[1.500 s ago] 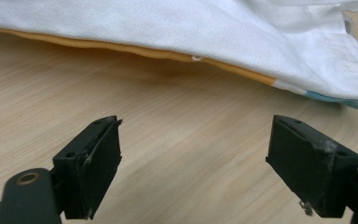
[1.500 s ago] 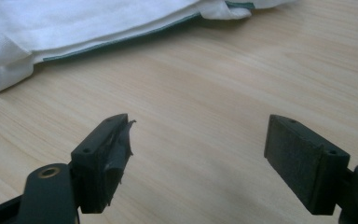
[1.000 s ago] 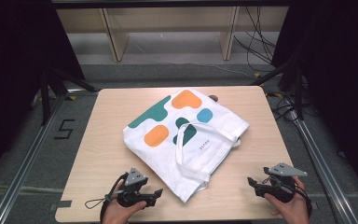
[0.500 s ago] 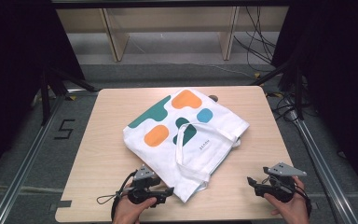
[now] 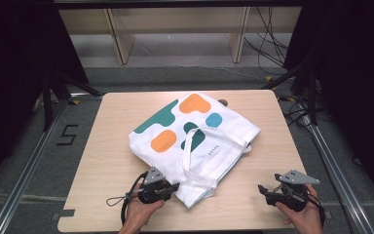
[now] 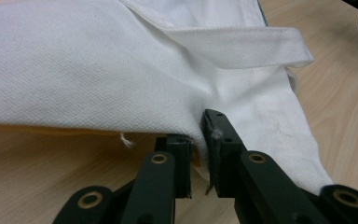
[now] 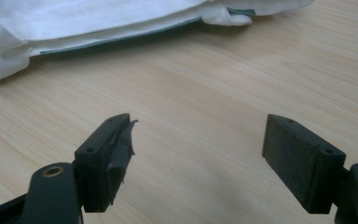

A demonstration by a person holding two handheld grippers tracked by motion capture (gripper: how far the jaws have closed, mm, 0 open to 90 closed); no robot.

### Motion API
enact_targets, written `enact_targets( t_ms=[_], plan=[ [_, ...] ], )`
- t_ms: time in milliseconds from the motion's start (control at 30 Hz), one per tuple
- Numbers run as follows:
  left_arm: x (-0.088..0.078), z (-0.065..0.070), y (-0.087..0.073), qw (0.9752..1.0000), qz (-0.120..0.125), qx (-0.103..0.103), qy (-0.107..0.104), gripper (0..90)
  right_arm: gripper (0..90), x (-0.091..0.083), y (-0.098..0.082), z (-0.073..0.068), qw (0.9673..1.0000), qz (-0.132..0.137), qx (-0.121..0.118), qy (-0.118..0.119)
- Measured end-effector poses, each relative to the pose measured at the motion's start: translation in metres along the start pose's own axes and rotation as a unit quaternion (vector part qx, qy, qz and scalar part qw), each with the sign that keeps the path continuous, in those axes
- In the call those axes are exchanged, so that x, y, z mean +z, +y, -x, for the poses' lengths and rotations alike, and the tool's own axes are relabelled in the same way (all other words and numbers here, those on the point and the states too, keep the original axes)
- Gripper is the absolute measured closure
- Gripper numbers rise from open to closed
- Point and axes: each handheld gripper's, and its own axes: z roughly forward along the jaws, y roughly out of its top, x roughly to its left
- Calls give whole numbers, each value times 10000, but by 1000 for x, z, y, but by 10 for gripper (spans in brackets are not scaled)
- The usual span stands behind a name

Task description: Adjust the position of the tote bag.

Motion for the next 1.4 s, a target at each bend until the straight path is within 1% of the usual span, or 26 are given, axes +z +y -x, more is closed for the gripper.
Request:
enact_targets(
  t_ms=[33, 133, 167, 233, 300, 367, 500, 533, 567, 633, 733, 767, 800, 833, 867, 900, 1000, 1033, 1100, 1133, 1233, 1267, 1300, 1333, 1367, 1400],
  plan=[
    [-1, 0, 0, 10000, -35, 60, 42, 819, 253, 0, 0, -3, 9998, -37, 180, 45],
    [-3, -3, 0, 9999, -38, 132, 53, 839, 253, 0, 0, -3, 9998, -33, 211, 44],
    [-4, -5, 0, 9999, -41, 139, 58, 839, 253, 0, 0, 0, 9999, -6, 48, 99],
    [-8, -10, 0, 9999, -65, 81, 84, 845, 254, 0, 0, 0, 9999, 6, 81, 60],
    [-13, -17, -1, 9997, -96, 183, 114, 847, 255, 0, 0, 1, 10000, 52, 5, 3],
    [-19, -26, -2, 9998, -66, 103, 149, 849, 255, 0, 0, 1, 10000, 60, 8, 9],
    [-27, -38, -3, 9994, -154, 142, 257, 848, 256, 0, 0, 1, 10000, 57, -22, -19],
    [-28, -40, -4, 9995, -86, 59, 299, 848, 256, 0, 0, 1, 10000, 57, -22, -19],
    [-34, -48, -6, 9992, -145, 11, 365, 848, 257, 0, 0, 1, 10000, 57, -28, -17],
    [-37, -54, -7, 9991, -66, 25, 411, 848, 258, 0, 0, 1, 10000, 56, -39, -23],
    [-47, -70, -9, 9979, -113, -71, 633, 847, 261, 0, 0, -1, 10000, -5, -20, 29],
    [-49, -72, -10, 9974, -55, -170, 701, 845, 263, -1, 0, -1, 10000, -29, -39, -9],
    [-49, -72, -10, 9974, -55, -170, 701, 845, 263, -1, 0, -1, 10000, -29, -39, -9],
    [-53, -80, -11, 9968, -69, -143, 787, 844, 266, 1, 0, -2, 10000, -13, -53, 47],
    [-53, -80, -11, 9968, -69, -143, 787, 842, 267, 1, 0, -5, 10000, -28, 29, 23],
    [-59, -88, -11, 9954, -150, -75, 943, 840, 267, 2, 1, -2, 9998, 63, -162, -27],
    [-61, -93, -11, 9938, -140, -138, 1097, 833, 269, 3, 1, -3, 9999, 6, -155, 25],
    [-62, -97, -12, 9921, -28, -233, 1235, 827, 270, 3, 2, -5, 9998, -40, -186, -30],
    [-65, -100, -12, 9924, -115, -219, 1202, 820, 270, 5, 2, -5, 9998, -23, -185, 50],
    [-66, -100, -14, 9920, -51, -349, 1216, 790, 273, 5, 3, -7, 9998, -25, -213, 2],
    [-71, -95, -15, 9899, -26, -313, 1383, 657, 275, 7, 4, -10, 9998, -66, -206, -37],
    [-75, -91, -15, 9894, -21, -254, 1429, 657, 275, 7, 4, -10, 9998, -66, -206, -37],
    [-79, -86, -16, 9897, 35, -265, 1404, 520, 275, 8, 5, -7, 9994, 11, -339, -51],
    [-82, -81, -17, 9896, 120, -338, 1394, 520, 275, 8, 5, -7, 9994, 11, -339, -51],
    [-88, -70, -22, 9888, 113, -449, 1416, 422, 275, 10, 4, -6, 9995, -42, -298, -8],
    [-88, -70, -22, 9888, 113, -449, 1416, 379, 275, 10, 4, -6, 9995, -58, -299, -12]
  ],
)
